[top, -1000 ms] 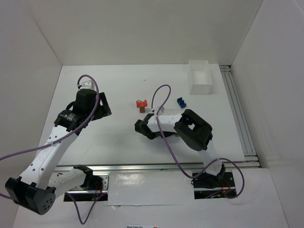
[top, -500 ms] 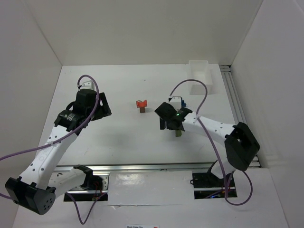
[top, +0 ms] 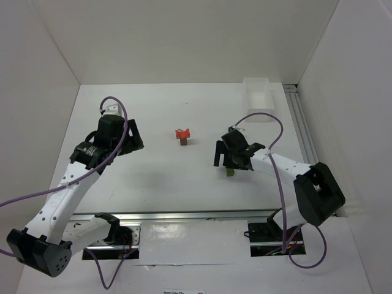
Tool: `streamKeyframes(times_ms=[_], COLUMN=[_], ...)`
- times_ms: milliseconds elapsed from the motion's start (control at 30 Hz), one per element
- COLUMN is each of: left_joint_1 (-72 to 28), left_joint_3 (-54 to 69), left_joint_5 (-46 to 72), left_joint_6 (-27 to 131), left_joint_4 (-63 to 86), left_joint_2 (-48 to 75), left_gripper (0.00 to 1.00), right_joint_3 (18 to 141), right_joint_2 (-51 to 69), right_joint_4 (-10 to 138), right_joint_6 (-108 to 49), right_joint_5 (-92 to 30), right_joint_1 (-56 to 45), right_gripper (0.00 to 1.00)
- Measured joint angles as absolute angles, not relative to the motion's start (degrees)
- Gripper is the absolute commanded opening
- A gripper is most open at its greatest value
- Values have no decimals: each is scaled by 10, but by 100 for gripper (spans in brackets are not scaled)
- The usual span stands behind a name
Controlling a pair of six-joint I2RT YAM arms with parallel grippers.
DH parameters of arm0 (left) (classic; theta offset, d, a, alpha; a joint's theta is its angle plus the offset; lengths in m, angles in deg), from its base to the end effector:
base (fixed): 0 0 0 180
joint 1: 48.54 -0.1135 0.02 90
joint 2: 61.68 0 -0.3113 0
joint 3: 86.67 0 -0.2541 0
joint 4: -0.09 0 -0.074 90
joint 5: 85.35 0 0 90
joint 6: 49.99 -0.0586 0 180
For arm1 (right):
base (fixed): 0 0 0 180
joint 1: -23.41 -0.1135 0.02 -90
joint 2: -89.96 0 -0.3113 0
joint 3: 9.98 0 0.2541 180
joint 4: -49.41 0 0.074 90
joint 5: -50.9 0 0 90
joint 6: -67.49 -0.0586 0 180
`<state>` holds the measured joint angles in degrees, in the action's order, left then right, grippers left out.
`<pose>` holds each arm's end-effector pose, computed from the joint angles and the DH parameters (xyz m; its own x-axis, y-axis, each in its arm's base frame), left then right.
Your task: Build the wood block tower
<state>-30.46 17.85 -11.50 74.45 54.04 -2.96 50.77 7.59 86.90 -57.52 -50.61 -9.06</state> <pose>0.2004 -0.0483 0.3741 -0.5234 -0.4006 -0.7521 -0.2528 0.9159 -0.3119 0.2445 0.1417 0.2156 -0.8452 0.1285 -0.5187 0.0553 0.9865 0.1543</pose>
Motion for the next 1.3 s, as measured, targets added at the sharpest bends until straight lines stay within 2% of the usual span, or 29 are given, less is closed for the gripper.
streamKeyframes(times_ms=[233,500,600,800,1000,1300], left_joint_1=[-305,-305,-305,-305,-305,-305], left_joint_3=[179,179,179,179,179,179], left_joint_5=[-115,-112,-110,-108,-104,-104], left_joint_6=[744,745,745,745,745,745], left_joint_4=[540,540,540,540,540,540], left_joint_2=[-30,-30,-29,-29,-29,-29], left_gripper=[86,86,86,86,86,86], right_joint_3=[498,506,507,534,568,593], right_joint_2=[63,47,64,91,58,-30], right_joint_4=[825,800,801,825,825,823], right_joint_6=[-575,-563,-552,-511,-469,-425], right_joint_5=[-450,-388,-393,-450,-480,-411], right_joint_1=[-96,-150,-151,-150,-143,-93], right_gripper=[100,100,97,100,100,100])
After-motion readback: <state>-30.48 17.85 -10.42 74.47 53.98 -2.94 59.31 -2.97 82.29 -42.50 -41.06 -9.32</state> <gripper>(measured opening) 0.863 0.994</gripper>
